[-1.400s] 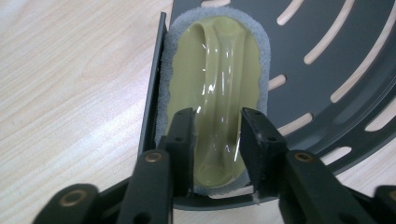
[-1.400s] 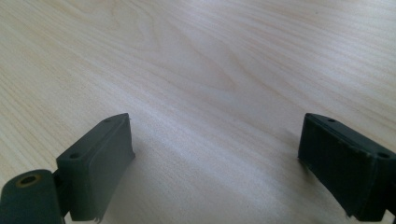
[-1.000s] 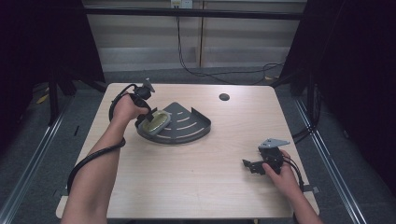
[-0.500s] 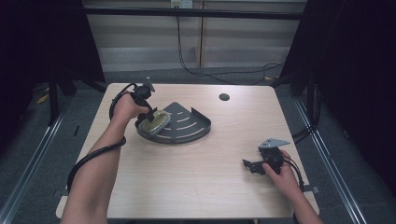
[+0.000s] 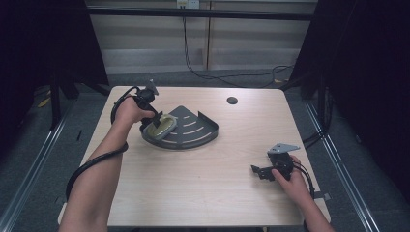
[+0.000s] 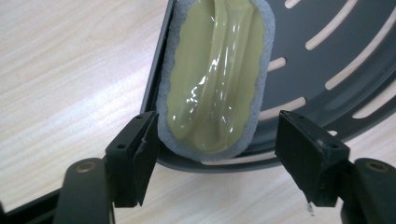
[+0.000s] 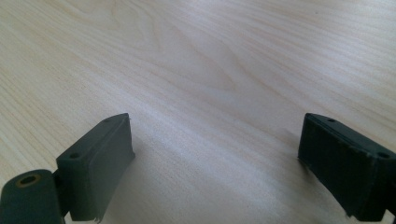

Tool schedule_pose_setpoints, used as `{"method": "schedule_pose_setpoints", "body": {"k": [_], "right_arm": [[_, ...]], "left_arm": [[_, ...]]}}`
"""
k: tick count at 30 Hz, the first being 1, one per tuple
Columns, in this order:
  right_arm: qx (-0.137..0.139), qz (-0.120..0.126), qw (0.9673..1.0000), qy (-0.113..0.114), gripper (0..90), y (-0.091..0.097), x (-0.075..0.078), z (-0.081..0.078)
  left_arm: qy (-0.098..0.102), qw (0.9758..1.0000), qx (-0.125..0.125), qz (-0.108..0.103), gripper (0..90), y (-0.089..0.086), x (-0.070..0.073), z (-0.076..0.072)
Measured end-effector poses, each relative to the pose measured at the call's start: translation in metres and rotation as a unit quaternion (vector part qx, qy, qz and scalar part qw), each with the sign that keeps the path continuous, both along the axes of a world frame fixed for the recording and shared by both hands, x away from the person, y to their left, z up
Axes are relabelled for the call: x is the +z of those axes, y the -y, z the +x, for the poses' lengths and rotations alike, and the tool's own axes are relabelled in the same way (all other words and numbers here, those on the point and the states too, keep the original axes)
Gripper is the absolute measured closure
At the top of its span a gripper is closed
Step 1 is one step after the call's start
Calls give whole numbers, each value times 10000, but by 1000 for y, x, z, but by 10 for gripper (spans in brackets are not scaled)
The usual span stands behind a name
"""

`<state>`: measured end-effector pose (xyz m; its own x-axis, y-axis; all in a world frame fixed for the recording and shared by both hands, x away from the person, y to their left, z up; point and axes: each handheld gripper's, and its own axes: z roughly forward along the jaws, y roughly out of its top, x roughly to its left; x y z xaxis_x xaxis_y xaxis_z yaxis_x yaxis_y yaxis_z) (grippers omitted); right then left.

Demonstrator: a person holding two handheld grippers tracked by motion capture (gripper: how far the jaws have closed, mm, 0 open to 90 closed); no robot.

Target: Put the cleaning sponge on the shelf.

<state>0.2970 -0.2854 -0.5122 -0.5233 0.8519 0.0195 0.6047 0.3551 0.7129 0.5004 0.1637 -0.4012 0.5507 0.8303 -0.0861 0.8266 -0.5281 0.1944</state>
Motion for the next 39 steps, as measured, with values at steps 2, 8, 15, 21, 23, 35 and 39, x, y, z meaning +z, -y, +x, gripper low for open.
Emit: {"method": "schedule_pose_setpoints", "body": {"k": [2,8,15,21,23,35,39], "right_arm": [[8,4,10000,5,93,0,0,0],[0,-3,10000,1,94,0,0,0],[-1,-3,10000,1,94,0,0,0],[9,-4,10000,10,94,0,0,0],[-4,0,10000,-3,94,0,0,0],[2,-4,10000,4,94,0,0,0],[-5,-1,10000,-3,94,0,0,0]], "left_arm": [[-31,10000,-7,7,290,0,0,-2],[-50,10000,26,-24,272,-1,3,-6],[-97,9999,-7,-27,270,-2,7,-11],[-154,9999,-14,-19,270,-3,10,-19],[-136,9999,-15,-20,270,-4,11,-21],[-153,9999,-57,-50,270,-8,12,-35],[-131,9999,-75,-55,269,-11,12,-40]]}}
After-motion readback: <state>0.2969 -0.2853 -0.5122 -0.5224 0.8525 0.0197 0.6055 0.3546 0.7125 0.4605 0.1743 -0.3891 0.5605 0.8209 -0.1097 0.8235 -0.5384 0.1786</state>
